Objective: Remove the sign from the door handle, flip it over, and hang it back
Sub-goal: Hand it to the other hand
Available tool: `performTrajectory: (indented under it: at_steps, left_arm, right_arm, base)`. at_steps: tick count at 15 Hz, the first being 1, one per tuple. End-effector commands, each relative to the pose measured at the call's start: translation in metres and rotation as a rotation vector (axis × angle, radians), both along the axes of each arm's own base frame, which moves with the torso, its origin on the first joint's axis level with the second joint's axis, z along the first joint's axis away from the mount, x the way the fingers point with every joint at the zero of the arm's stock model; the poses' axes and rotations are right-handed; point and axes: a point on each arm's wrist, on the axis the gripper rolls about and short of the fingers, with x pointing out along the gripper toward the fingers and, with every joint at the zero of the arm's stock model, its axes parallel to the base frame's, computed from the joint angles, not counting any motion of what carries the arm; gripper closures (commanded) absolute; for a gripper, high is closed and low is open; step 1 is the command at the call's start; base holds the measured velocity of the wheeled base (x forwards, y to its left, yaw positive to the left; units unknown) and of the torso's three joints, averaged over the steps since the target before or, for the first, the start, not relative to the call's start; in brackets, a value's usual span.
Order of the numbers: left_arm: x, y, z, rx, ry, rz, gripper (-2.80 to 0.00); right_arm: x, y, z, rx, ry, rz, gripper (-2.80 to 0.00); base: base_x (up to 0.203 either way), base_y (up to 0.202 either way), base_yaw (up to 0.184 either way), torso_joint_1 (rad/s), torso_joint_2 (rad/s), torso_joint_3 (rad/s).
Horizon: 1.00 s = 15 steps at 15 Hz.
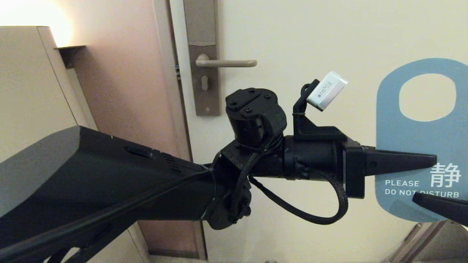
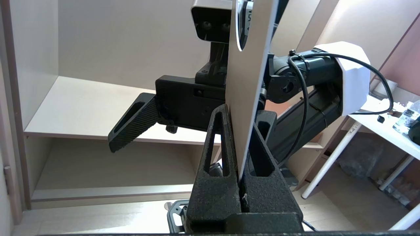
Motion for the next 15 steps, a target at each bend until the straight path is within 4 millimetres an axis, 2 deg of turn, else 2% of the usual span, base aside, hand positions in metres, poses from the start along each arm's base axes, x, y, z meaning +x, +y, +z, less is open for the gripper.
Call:
performTrajectory:
  at_steps: [1, 15]
  left_arm:
    - [0.0001, -0.0006, -0.0010, 0.000, 0.001, -0.005, 0.00]
    - [0.0019, -0.0032, -0.0054, 0.005, 0.004, -0.004, 0.00]
  right_arm:
    - [-0.0006, 0.0004, 0.0005, 0.002, -0.003, 0.009, -2.80]
    - [-0.0010, 0.0046, -0.0001, 0.001, -0.009, 0.046, -2.80]
  base:
    - [0.000, 0.000, 0.000, 0.000, 0.00, 0.000]
    - [0.000, 0.000, 0.000, 0.000, 0.00, 0.000]
